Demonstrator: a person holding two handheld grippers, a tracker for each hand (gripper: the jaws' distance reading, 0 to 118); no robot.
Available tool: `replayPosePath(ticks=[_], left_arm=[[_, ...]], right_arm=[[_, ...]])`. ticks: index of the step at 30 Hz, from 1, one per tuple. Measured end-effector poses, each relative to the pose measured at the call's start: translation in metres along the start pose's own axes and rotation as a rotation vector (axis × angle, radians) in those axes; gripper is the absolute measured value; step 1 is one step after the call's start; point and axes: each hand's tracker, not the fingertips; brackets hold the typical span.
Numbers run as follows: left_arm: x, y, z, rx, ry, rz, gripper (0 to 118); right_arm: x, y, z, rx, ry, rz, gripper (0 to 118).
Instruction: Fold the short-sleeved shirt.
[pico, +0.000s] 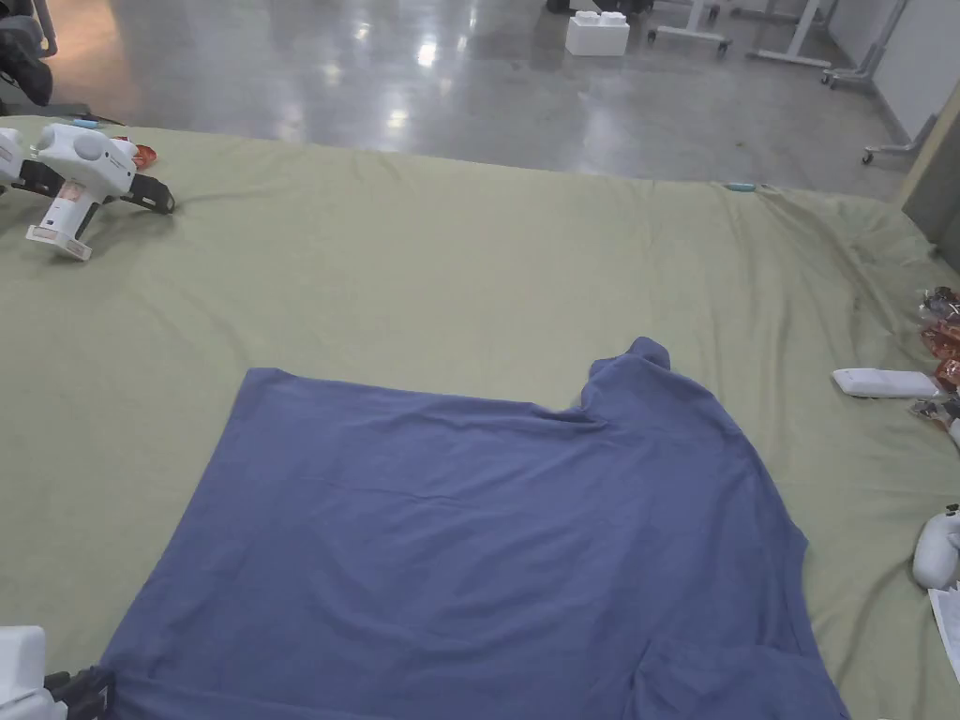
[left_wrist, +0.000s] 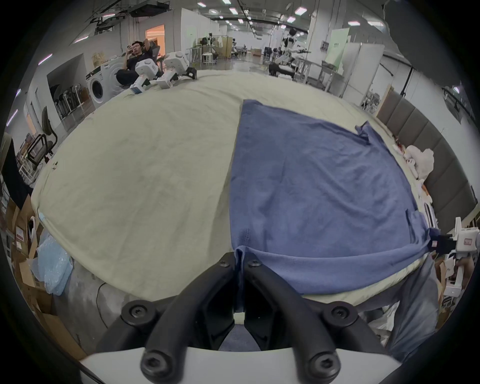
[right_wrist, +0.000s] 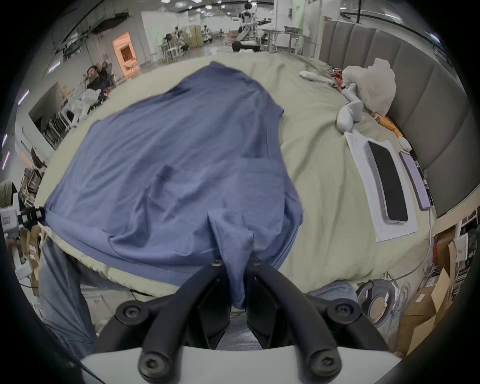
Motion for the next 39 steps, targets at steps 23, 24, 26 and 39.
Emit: replayPosePath(ticks=[23, 24, 26, 39], left_arm=[[0.027, 0.155, -0.098, 0.077, -0.014, 0.012, 1], [0.028, 0.159, -0.106, 0.063, -0.010, 0.021, 1], [0.029, 0.163, -0.119, 0.047, -0.011, 0.030, 1], [0.050, 0.152, -0.109, 0.104, 0.027, -0.053, 65]], right_arm=[[0.004, 0.179, -0.079, 0.126, -0.037, 0.008, 5], [0.006, 0.182, -0.087, 0.111, -0.040, -0.002, 5], [0.009, 0.184, -0.100, 0.097, -0.034, -0.028, 6], [-0.007, 0.163, -0.084, 0.245, -0.038, -0.042, 67]])
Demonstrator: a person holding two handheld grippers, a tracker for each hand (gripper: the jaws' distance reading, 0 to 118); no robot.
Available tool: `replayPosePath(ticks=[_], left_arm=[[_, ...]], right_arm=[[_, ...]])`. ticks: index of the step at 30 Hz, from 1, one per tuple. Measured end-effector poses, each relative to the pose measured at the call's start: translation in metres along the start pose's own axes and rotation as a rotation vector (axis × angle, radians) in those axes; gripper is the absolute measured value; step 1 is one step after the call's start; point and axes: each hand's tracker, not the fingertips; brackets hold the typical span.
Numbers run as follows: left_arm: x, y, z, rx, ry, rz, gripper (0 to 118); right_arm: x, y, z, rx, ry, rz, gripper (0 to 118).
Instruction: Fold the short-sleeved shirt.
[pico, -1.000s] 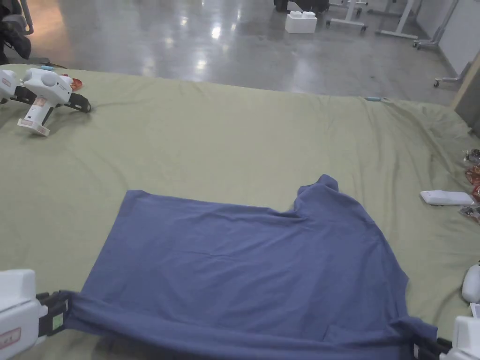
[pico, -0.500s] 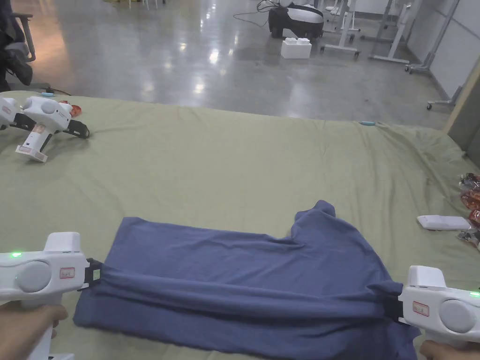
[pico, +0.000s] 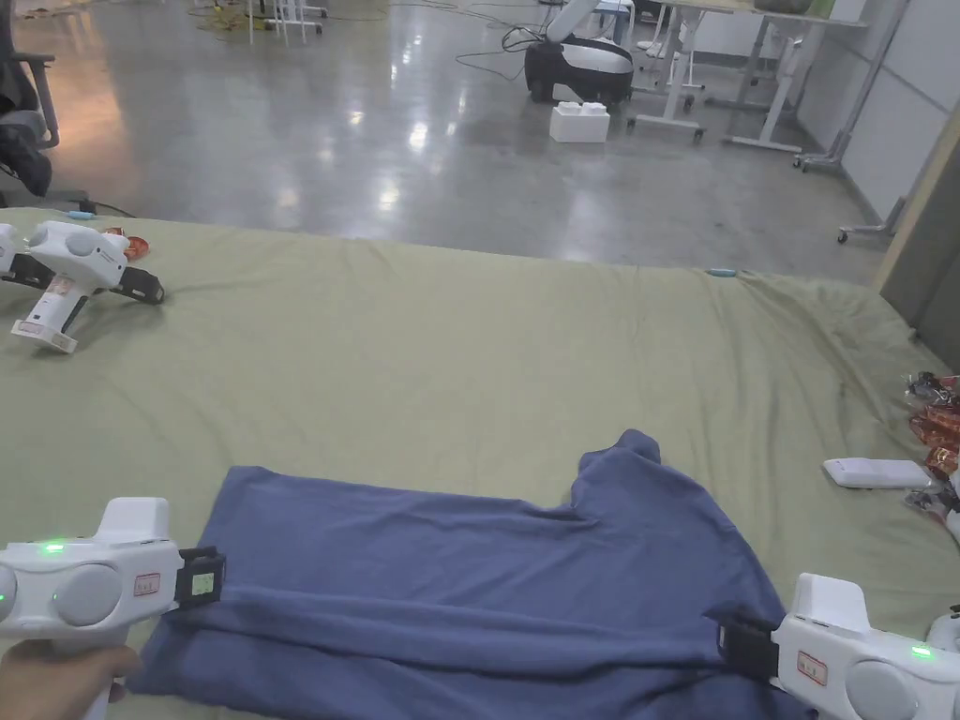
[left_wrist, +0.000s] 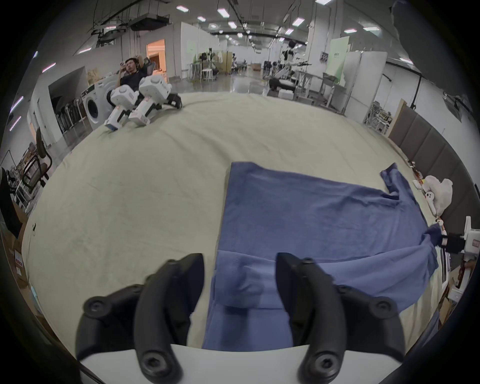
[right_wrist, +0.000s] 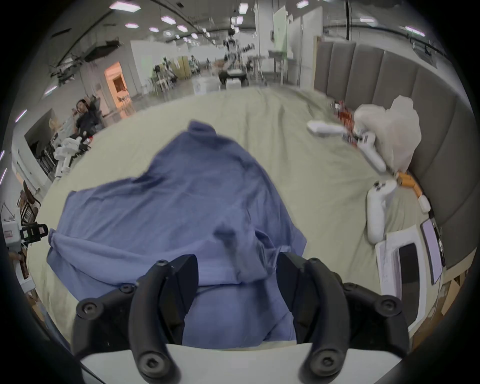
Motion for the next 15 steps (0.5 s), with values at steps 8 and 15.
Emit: replayPosePath(ticks=[8, 15], left_arm=[[0.050, -0.011, 0.068, 0.283, -0.033, -0.092, 53], [0.072, -0.020, 0.111, 0.533, 0.007, -0.057, 15]], right_arm=[[-0.066, 0.003, 0.068, 0.385, 0.025, 0.052, 67], [-0.113, 0.000, 0.121, 0.647, -0.017, -0.014, 40]])
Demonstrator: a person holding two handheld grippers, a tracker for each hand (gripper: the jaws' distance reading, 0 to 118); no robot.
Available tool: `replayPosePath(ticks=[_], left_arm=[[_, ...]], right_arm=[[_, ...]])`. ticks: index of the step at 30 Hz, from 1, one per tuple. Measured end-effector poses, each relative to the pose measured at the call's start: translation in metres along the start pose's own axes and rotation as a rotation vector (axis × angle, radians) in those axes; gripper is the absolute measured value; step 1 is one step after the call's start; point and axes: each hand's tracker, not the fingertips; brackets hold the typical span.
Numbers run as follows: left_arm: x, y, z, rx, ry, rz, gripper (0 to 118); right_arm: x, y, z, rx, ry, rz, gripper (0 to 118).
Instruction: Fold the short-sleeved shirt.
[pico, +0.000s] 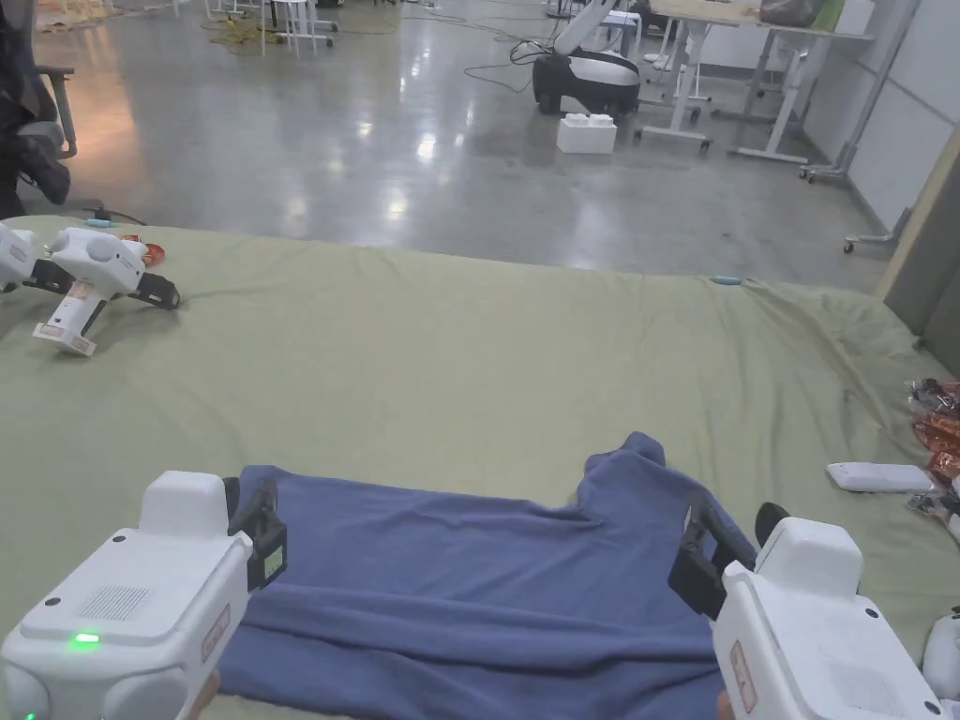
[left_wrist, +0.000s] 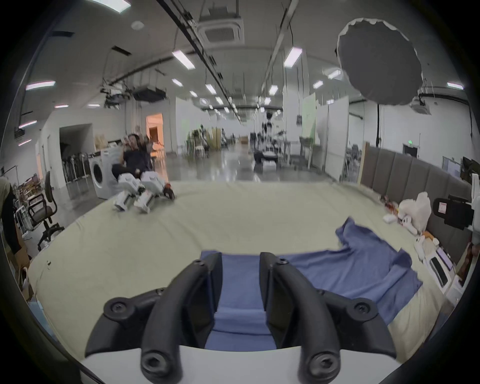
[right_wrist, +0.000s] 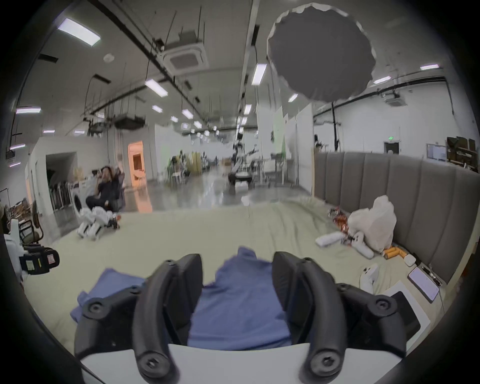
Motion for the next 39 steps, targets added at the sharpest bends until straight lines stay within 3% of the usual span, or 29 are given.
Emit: replayPosePath(ticks=[2, 6, 14, 21, 27, 30, 33, 34, 37, 39], left_arm=[[0.004, 0.004, 0.009, 0.049, 0.001, 0.015, 6], [0.008, 0.006, 0.022, 0.093, -0.014, 0.010, 0], [-0.009, -0.008, 0.029, 0.095, -0.009, -0.019, 0], [-0.070, -0.055, -0.015, -0.218, 0.081, 0.060, 0], [-0.114, -0.080, -0.067, -0.453, 0.053, 0.112, 0], [-0.121, -0.086, -0.088, -0.540, 0.032, 0.123, 18], [-0.112, -0.088, -0.095, -0.653, 0.032, 0.105, 58], [-0.111, -0.092, -0.099, -0.697, 0.042, 0.091, 64], [-0.095, -0.099, -0.091, -0.775, 0.052, 0.073, 64], [-0.086, -0.102, -0.084, -0.733, 0.056, 0.068, 63]], right_arm=[[-0.010, 0.002, 0.010, 0.055, -0.007, 0.017, 20], [-0.020, 0.005, 0.021, 0.086, 0.017, 0.006, 5], [-0.028, 0.007, 0.033, 0.147, 0.024, 0.052, 0], [-0.020, -0.007, 0.029, 0.089, 0.025, 0.050, 0], [-0.010, -0.023, 0.025, 0.013, 0.015, 0.034, 0], [-0.003, -0.029, 0.025, 0.002, 0.009, 0.025, 0], [0.003, -0.034, 0.024, -0.021, -0.005, 0.023, 0], [0.005, -0.036, 0.024, -0.027, -0.009, 0.021, 0], [0.011, -0.039, 0.023, -0.041, -0.023, 0.022, 0], [0.015, -0.043, 0.022, -0.050, -0.033, 0.030, 0]])
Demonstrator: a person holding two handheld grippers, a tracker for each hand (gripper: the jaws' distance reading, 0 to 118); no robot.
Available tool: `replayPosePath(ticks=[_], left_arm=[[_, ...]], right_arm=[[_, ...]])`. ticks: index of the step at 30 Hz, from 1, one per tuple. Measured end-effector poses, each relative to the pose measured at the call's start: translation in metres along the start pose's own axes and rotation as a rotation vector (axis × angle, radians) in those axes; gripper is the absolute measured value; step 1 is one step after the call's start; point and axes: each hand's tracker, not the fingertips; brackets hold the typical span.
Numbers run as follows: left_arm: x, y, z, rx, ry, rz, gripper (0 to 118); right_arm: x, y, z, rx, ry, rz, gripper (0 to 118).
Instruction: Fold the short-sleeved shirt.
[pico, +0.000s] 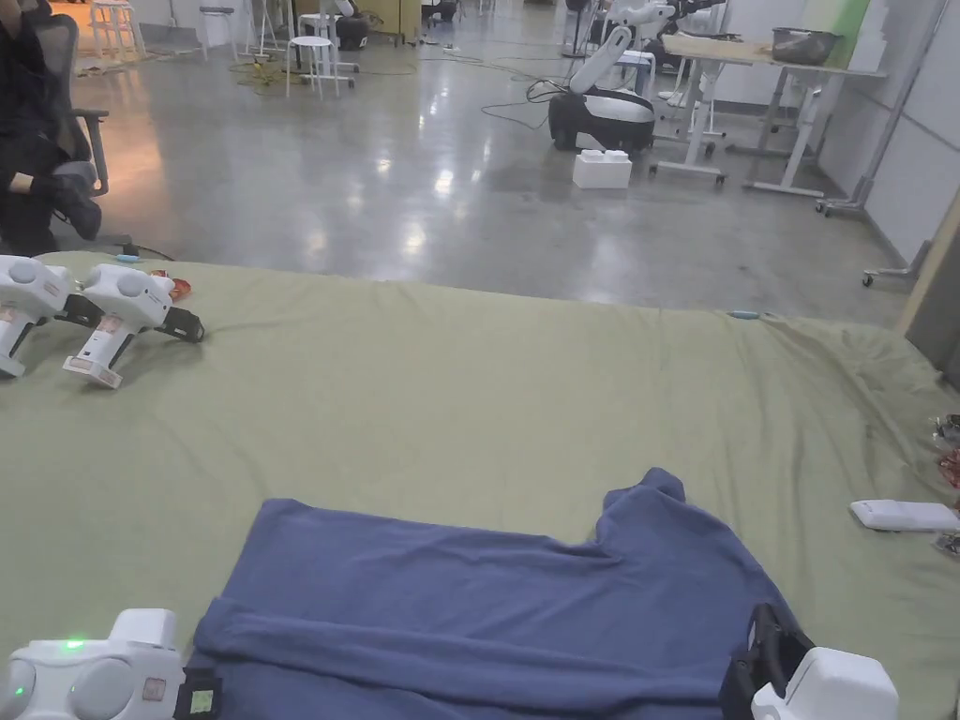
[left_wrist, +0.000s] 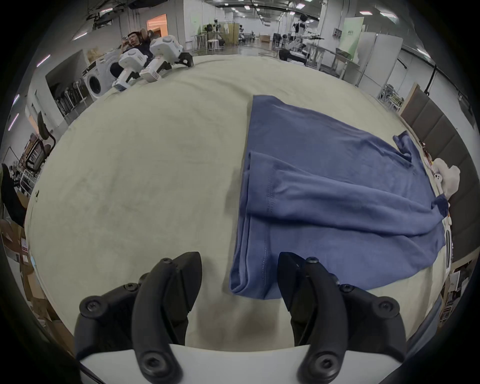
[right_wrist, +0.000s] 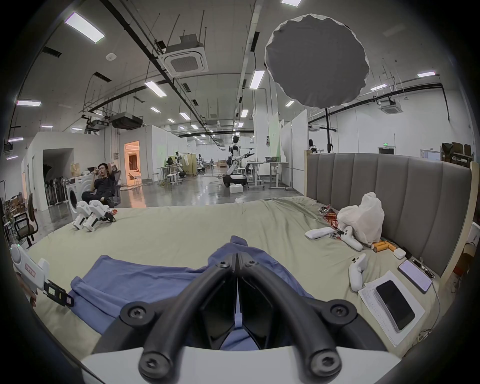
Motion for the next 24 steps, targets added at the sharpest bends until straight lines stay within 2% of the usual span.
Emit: replayPosePath(ticks=[3, 6, 9, 10, 12, 13, 14, 15, 16, 17, 18, 20, 24], left_arm=[[0.015, -0.005, 0.010, 0.012, 0.031, -0.020, 60], [0.023, -0.007, 0.017, 0.017, 0.034, -0.100, 42], [0.032, -0.009, 0.025, 0.016, 0.016, -0.104, 7], [0.035, -0.011, 0.027, 0.022, 0.012, -0.110, 2], [0.042, -0.016, 0.033, 0.028, 0.016, -0.120, 1], [0.026, -0.010, 0.027, 0.031, 0.008, -0.119, 1], [0.023, -0.010, 0.030, 0.037, 0.000, -0.110, 1], [0.022, -0.010, 0.034, 0.038, -0.009, -0.096, 1], [0.021, -0.011, 0.039, 0.043, -0.017, -0.081, 1], [0.016, -0.009, 0.042, 0.053, -0.022, -0.070, 1], [0.015, -0.009, 0.047, 0.066, -0.029, -0.067, 1], [0.014, -0.011, 0.056, 0.085, -0.036, -0.062, 1], [0.007, -0.012, 0.065, 0.110, -0.060, -0.040, 1]], right_arm=[[0.006, -0.005, -0.004, -0.031, -0.008, -0.002, 0], [0.011, -0.010, -0.008, -0.055, -0.013, -0.014, 0], [0.017, -0.012, -0.009, -0.073, -0.016, -0.019, 0], [0.020, -0.012, -0.011, -0.092, -0.021, -0.018, 0], [0.030, -0.011, -0.015, -0.141, -0.032, -0.014, 2], [0.036, -0.010, -0.019, -0.195, -0.036, -0.002, 6], [0.043, -0.010, -0.023, -0.237, -0.046, 0.016, 18], [0.050, -0.010, -0.028, -0.279, -0.067, 0.036, 37], [0.058, -0.012, -0.034, -0.348, -0.080, 0.065, 63], [0.066, -0.015, -0.039, -0.392, -0.082, 0.079, 75], [0.074, -0.019, -0.044, -0.428, -0.075, 0.082, 81], [0.090, -0.027, -0.053, -0.511, -0.073, 0.114, 81], [0.112, -0.047, -0.070, -0.623, -0.037, 0.098, 80]])
